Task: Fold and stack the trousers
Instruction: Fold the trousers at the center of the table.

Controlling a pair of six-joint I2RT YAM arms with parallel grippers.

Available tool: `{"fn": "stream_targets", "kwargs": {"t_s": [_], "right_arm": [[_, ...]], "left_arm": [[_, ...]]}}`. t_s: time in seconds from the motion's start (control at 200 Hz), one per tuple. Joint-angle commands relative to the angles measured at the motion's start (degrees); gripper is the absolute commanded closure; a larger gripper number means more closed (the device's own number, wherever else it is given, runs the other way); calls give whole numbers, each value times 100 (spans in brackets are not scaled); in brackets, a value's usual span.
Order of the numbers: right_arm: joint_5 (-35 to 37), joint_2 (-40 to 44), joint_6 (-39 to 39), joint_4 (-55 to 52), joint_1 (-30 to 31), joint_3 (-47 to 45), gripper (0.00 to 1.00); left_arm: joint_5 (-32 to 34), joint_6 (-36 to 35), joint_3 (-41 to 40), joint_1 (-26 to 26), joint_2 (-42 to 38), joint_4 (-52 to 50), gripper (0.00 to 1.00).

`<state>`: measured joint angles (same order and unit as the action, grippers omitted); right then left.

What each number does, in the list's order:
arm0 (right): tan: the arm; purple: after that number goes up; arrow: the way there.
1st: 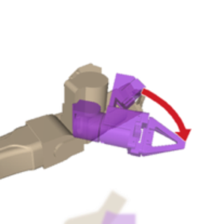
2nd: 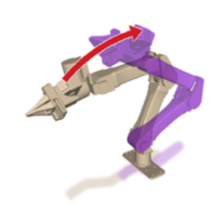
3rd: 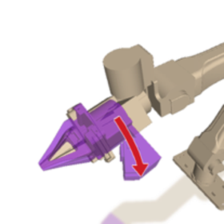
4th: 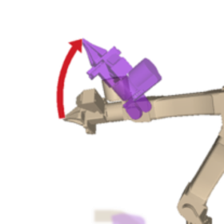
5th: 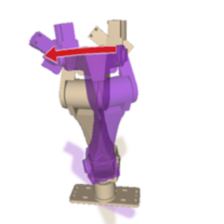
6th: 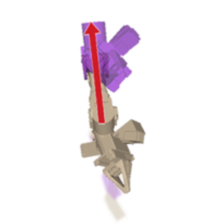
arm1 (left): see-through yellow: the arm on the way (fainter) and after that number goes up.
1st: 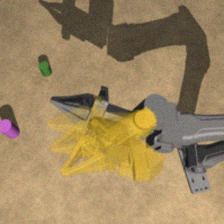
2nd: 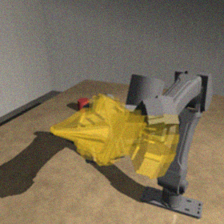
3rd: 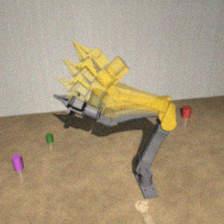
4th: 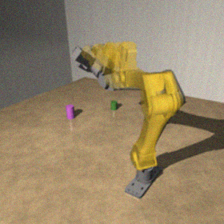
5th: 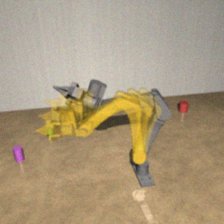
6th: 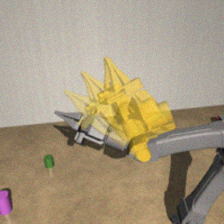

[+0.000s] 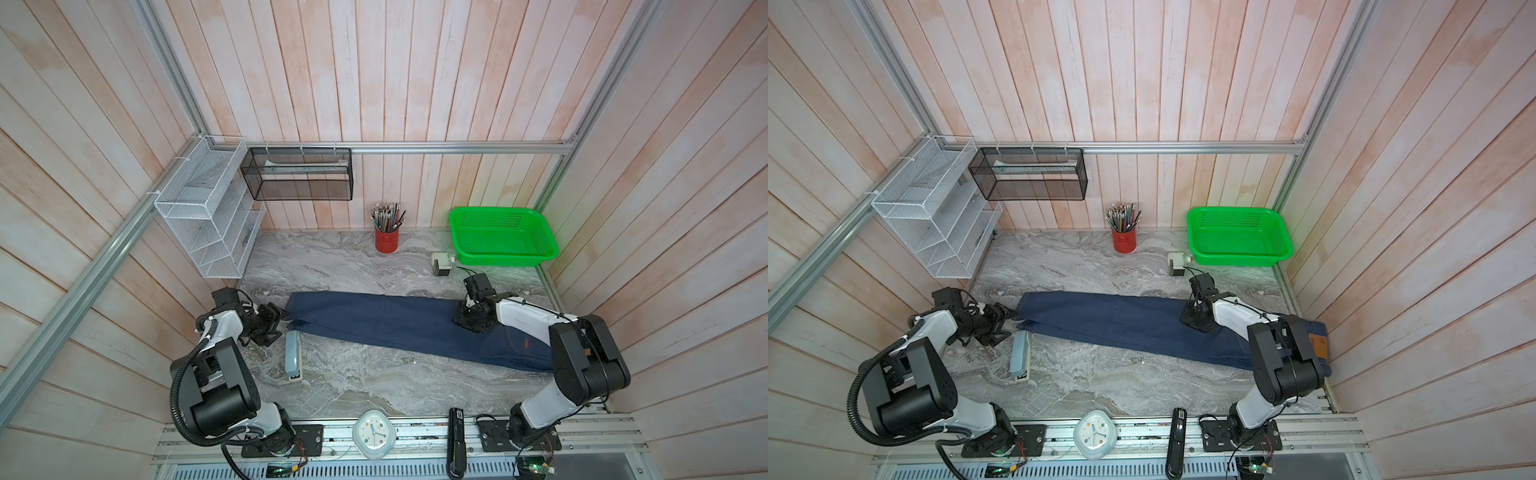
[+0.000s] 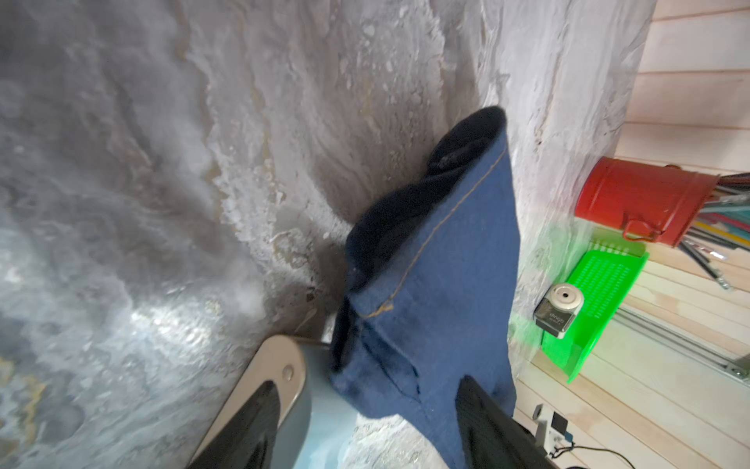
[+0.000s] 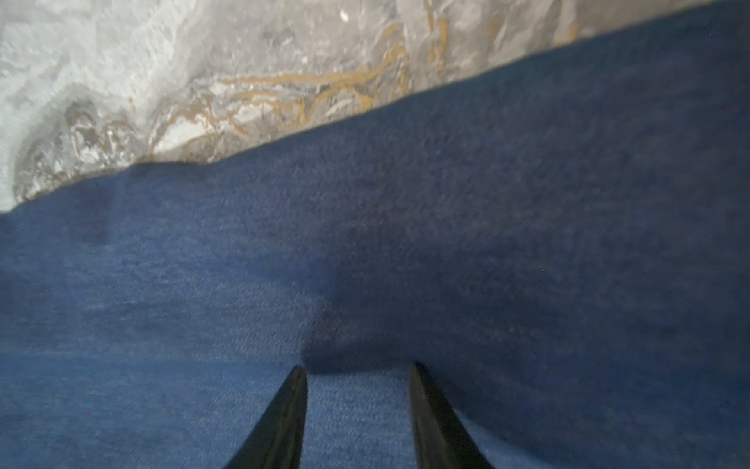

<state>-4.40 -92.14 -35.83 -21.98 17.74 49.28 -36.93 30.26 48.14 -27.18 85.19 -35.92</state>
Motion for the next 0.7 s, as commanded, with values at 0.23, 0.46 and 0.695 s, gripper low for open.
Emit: {"fn": "stream_targets", "kwargs": {"t_s": [0.23,0.46,0.695], "right_arm": [[23,-100,-152,-431,161,49,56],[12,-146,-143,-432,166,48,56],[-15,-198,-156,-382,157,29,56]], "left_arm": [[-209,220,-198,93,775,1025,29],[-447,331,-357,186,1045,1666,40],[-508,322,-386,242,1116,1782,61]]}}
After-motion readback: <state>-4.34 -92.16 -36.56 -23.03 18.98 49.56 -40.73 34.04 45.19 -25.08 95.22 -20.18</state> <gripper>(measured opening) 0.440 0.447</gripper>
